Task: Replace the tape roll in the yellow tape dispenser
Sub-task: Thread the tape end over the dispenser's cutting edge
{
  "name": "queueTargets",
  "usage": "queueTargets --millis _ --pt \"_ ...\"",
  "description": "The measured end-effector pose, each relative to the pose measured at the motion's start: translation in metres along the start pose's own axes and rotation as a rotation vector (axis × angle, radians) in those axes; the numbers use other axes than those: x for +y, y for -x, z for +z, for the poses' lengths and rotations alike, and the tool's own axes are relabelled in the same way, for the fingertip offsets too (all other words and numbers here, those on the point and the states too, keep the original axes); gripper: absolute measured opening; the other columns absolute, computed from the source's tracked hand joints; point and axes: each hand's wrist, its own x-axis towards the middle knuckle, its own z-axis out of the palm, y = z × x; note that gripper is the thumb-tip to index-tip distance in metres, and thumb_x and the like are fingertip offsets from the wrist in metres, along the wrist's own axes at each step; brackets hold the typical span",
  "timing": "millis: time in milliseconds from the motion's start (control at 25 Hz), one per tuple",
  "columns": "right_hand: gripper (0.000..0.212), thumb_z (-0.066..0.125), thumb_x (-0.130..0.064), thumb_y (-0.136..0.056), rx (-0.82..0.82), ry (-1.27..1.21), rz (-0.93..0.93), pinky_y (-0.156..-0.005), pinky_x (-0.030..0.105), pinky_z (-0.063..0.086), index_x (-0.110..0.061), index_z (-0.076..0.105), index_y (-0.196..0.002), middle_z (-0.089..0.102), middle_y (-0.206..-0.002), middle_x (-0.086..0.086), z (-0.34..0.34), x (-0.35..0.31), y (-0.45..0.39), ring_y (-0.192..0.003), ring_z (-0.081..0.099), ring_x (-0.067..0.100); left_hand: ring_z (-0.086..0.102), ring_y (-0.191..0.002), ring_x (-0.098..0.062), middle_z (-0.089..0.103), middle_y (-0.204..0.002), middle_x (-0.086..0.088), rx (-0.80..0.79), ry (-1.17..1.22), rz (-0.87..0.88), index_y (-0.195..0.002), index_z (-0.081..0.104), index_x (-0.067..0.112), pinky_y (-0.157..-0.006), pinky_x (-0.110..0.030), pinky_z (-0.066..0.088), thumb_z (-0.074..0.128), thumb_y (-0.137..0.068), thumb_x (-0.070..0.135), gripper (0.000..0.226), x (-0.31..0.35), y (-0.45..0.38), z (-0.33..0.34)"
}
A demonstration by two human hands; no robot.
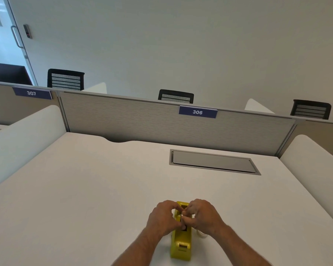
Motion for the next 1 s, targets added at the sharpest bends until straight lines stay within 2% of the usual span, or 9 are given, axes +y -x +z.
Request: queueTargets --millis 440,760,1000 --pt "0.033 0.054 -0.048 -0.079 -0.013 0.057 -0.005 -0.063 0.030 0.051 -0.025 0.077 -0.083 0.069 -0.077 -0.007 0.0023 -0.0001 -0.0024 -0.073 0.059 0.012 0.060 -0.109 -0.010 0.061 -0.129 0.016 -0.003 0.000 -0.006 -0.109 0.068 0.040 -0.093 -0.033 0.055 0.088 -0.059 0.048 0.054 -0.0002 -0.0007 -0.0002" --pt "0.029 0.054 -0.044 -0.086 0.040 0.048 -0.033 -0.061 0.018 0.041 -0.026 0.077 -0.087 0.070 -0.080 -0.005 0.0051 -0.0011 0.0049 -0.076 0.058 0.010 0.060 -0.109 -0.010 0.061 -0.128 0.015 -0.003 0.003 -0.002 -0.108 0.069 0.039 -0.093 -0.034 0.055 0.088 -0.059 0.046 0.052 0.0001 0.0006 -0.0016" --pt "0.028 0.053 -0.045 -0.084 0.052 0.053 -0.028 -0.066 0.025 0.047 -0.029 0.076 -0.089 0.071 -0.082 -0.009 0.0045 -0.0013 0.0056 -0.079 0.056 0.010 0.060 -0.111 -0.011 0.061 -0.129 0.016 -0.001 -0.001 0.000 -0.109 0.069 0.039 -0.093 -0.034 0.055 0.087 -0.061 0.046 0.052 0.0013 0.0021 -0.0015"
